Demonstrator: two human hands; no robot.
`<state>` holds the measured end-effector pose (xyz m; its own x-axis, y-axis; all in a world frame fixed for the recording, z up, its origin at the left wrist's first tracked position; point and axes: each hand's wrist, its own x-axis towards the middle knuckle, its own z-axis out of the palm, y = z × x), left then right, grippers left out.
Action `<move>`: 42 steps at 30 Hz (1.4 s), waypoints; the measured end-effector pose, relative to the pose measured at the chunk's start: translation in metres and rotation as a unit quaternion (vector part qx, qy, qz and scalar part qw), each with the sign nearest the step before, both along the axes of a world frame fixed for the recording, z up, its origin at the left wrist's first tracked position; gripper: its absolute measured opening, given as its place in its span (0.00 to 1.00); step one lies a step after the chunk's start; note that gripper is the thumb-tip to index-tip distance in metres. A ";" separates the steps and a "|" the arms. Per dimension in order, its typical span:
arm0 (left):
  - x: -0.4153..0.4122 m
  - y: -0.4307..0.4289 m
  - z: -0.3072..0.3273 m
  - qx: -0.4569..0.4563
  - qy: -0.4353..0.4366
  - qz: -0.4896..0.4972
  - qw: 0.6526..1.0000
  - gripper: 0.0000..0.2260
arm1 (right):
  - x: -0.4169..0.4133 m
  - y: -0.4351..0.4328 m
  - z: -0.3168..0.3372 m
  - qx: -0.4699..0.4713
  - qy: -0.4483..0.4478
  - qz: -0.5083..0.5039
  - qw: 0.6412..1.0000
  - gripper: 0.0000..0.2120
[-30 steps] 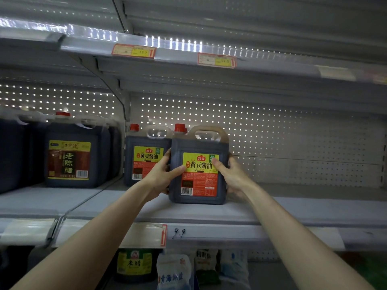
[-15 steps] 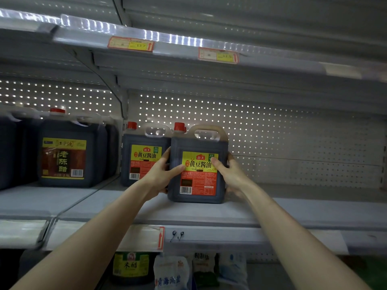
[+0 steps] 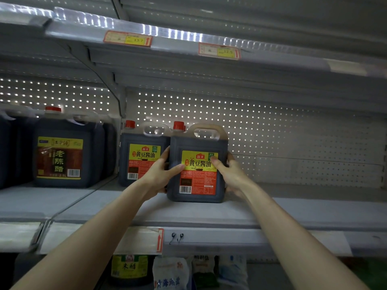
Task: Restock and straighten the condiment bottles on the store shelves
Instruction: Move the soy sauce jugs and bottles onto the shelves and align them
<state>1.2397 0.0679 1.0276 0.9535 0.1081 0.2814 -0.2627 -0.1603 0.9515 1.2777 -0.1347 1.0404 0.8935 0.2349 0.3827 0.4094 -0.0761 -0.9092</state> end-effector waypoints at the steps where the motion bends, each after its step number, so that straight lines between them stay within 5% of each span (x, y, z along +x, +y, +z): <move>1: 0.000 0.000 0.000 0.000 0.001 0.001 1.000 0.37 | 0.000 0.000 0.000 -0.001 0.001 0.000 1.000 0.18; 32: -0.014 -0.009 0.001 0.024 0.011 0.029 0.999 0.35 | -0.003 -0.001 0.001 -0.020 0.015 -0.013 1.000 0.23; 42: -0.059 -0.016 0.006 0.049 -0.035 0.066 0.996 0.28 | -0.051 -0.004 0.002 -0.053 -0.072 -0.060 0.994 0.25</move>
<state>1.1810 0.0521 1.0335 0.9103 0.1991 0.3630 -0.2994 -0.2892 0.9093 1.2262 -0.1388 1.0421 0.8557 0.1756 0.4868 0.5162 -0.2247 -0.8264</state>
